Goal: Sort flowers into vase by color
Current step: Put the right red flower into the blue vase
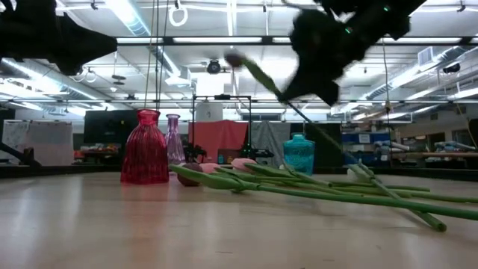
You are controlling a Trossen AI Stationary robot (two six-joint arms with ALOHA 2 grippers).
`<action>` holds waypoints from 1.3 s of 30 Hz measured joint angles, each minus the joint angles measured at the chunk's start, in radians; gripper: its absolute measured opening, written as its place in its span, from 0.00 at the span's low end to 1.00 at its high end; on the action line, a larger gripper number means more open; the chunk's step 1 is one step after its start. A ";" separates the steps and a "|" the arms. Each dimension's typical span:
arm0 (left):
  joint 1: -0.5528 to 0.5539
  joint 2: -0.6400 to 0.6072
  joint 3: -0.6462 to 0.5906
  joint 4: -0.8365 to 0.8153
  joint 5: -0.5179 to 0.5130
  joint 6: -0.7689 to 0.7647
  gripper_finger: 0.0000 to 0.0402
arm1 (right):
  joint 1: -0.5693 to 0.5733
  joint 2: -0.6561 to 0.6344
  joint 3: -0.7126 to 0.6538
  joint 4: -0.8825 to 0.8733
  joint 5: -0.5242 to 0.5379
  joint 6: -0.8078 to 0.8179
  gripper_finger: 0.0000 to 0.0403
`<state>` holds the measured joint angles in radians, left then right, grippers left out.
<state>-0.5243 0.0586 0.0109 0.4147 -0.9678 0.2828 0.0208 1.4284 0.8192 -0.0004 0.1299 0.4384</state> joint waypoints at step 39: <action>0.000 0.000 0.000 -0.079 -0.017 -0.029 0.31 | -0.364 0.063 0.388 -0.075 0.264 -0.491 0.03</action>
<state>-0.5240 0.0589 0.0113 0.3354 -0.9849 0.2538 -0.3429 1.4918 1.2070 -0.0753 0.3940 -0.0525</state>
